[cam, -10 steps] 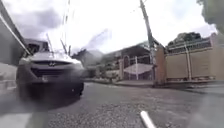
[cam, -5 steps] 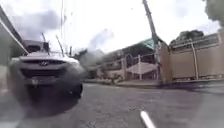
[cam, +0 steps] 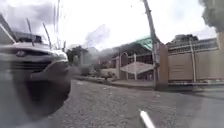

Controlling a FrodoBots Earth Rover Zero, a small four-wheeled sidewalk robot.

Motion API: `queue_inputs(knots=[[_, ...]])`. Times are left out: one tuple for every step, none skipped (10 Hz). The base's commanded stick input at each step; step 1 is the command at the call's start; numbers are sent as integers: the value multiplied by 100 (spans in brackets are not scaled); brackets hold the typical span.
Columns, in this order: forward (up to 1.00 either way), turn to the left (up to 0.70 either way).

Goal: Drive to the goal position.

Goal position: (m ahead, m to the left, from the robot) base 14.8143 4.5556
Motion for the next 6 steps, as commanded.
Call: queue_inputs(knots=[[85,-1],[85,-1],[85,-1],[85,-1],[85,0],[85,0]])
